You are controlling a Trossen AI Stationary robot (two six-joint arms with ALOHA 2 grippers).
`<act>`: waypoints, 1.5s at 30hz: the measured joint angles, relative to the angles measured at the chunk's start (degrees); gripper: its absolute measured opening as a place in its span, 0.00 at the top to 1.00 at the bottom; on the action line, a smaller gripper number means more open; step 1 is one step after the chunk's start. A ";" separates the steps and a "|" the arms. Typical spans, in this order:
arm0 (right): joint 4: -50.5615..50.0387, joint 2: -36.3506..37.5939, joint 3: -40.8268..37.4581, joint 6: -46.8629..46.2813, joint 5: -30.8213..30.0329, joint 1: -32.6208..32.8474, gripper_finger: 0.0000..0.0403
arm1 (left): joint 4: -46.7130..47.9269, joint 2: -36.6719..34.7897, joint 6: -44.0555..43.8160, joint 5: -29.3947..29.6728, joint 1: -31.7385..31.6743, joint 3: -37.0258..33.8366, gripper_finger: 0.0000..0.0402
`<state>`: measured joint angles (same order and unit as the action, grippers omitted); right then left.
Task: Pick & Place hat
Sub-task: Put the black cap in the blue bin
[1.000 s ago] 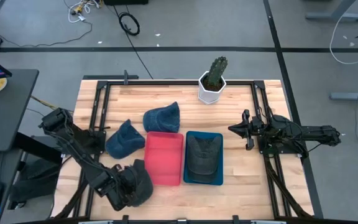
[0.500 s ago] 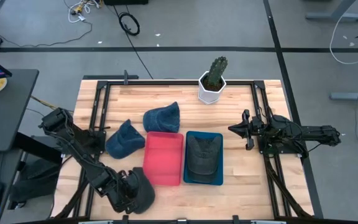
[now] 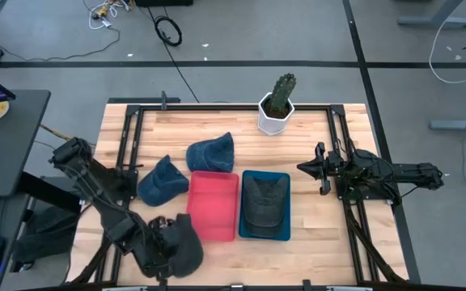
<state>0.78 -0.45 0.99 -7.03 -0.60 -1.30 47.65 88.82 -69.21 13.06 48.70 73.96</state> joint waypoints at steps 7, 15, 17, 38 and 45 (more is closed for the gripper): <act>0.00 0.00 0.00 0.00 0.00 0.00 0.95 | 5.28 0.01 20.28 2.46 -9.18 4.29 0.99; 0.00 0.00 0.00 0.00 0.00 0.00 0.95 | -3.48 0.00 44.50 2.87 -20.97 4.54 0.99; 0.00 0.00 0.00 0.00 0.00 0.00 0.95 | -5.97 0.01 48.53 2.82 -23.64 4.54 0.99; 0.04 -0.02 0.00 0.00 -0.02 0.00 0.95 | -31.35 12.48 68.08 -0.85 -33.87 4.54 0.99; 0.09 -0.02 0.00 0.00 0.00 0.00 0.95 | -33.84 13.53 67.49 -3.67 -32.66 5.96 0.99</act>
<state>0.86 -0.47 0.99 -7.03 -0.60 -1.30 13.81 102.34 -1.72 9.39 16.04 79.92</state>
